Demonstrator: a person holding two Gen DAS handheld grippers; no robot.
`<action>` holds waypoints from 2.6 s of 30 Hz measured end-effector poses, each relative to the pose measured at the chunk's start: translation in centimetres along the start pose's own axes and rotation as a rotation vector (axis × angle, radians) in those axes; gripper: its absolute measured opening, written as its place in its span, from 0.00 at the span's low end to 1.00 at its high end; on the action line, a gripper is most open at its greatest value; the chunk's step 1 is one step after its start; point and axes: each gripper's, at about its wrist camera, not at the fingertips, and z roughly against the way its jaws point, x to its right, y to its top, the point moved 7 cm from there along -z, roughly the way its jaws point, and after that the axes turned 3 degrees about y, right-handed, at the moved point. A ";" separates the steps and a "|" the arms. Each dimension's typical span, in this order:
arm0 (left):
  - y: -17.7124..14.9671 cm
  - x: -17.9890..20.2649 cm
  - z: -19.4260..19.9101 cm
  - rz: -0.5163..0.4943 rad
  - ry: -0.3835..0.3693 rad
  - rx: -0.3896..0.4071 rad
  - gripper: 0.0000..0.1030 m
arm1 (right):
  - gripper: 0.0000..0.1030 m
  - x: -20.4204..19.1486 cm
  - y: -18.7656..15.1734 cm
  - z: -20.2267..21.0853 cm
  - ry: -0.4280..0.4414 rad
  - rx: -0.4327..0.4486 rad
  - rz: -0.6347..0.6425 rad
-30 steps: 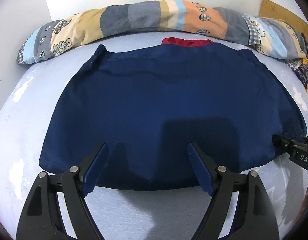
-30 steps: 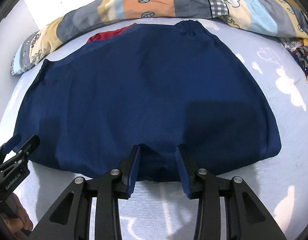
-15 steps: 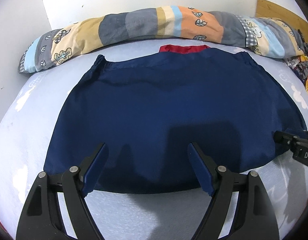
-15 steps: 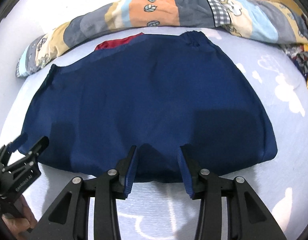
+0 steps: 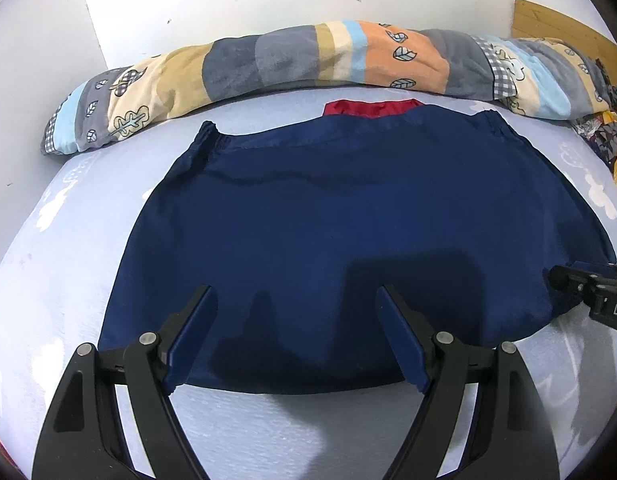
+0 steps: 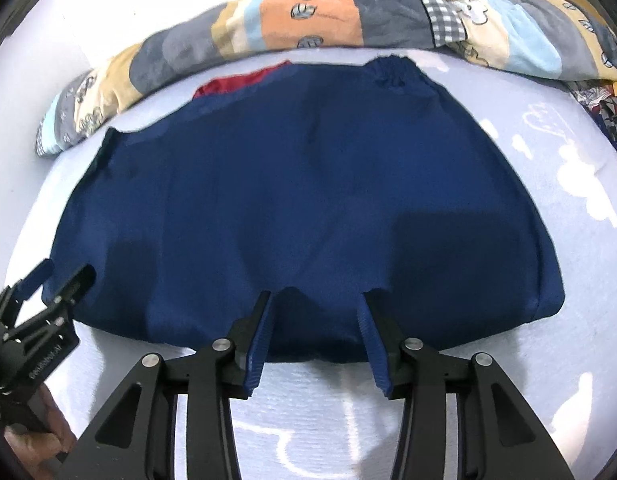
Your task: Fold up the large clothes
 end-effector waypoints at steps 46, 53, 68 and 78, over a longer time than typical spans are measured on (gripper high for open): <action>-8.2 -14.9 -4.3 0.871 -0.471 -0.411 0.80 | 0.52 17.3 -4.2 1.1 0.270 0.034 -0.827; -5.6 -14.5 -6.9 0.868 -0.390 -0.287 1.00 | 0.52 15.6 -2.1 -1.9 0.346 0.120 -0.872; -3.2 -16.1 -4.9 0.760 -0.304 -0.067 0.20 | 0.08 13.5 2.7 1.5 0.391 0.338 -0.644; -5.1 -15.6 2.0 0.643 -0.308 -0.020 0.19 | 0.08 10.7 -1.2 8.3 0.342 0.375 -0.480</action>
